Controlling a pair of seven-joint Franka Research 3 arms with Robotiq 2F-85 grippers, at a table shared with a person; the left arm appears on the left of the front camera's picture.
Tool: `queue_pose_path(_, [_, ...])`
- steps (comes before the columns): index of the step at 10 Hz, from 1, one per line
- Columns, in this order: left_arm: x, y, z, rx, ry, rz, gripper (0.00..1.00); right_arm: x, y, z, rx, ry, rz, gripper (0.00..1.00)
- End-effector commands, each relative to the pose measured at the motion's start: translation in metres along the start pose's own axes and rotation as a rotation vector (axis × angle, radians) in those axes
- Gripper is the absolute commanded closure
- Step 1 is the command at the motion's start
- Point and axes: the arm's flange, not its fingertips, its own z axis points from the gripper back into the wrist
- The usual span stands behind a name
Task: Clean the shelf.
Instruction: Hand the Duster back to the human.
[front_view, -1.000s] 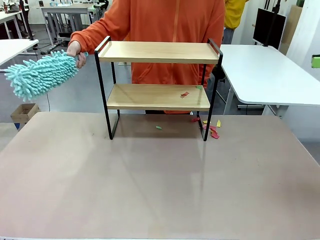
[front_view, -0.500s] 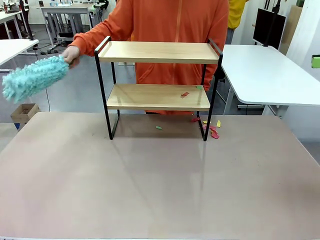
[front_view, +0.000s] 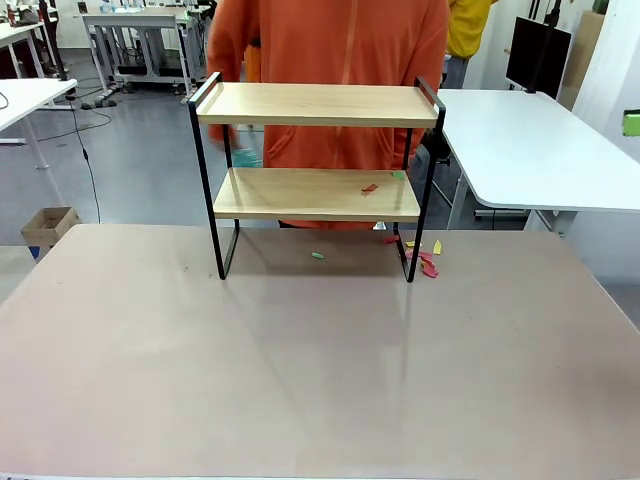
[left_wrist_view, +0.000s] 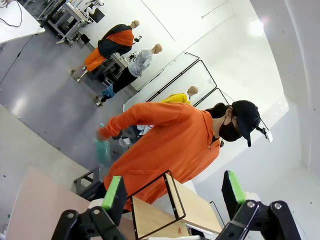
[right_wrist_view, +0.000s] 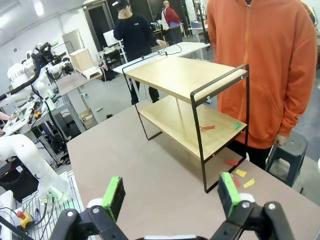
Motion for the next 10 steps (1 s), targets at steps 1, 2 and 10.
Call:
queue_pose_path(1, [-0.0032, 0.0003, 0.0002, -0.003, -0.012, 0.010, 0.00, 0.0025, -0.0015, -0.0012, 0.004, -0.025, 0.006, 0.00])
queue_pose_path(2, [-0.0032, 0.0003, 0.0002, -0.003, -0.012, 0.010, 0.00, 0.0025, -0.0015, -0.0012, 0.004, -0.025, 0.006, 0.00])
queue_pose_path(10, [-0.0032, 0.0003, 0.0002, -0.003, -0.012, 0.010, 0.00, 0.0025, -0.0015, -0.0012, 0.004, -0.025, 0.006, 0.00])
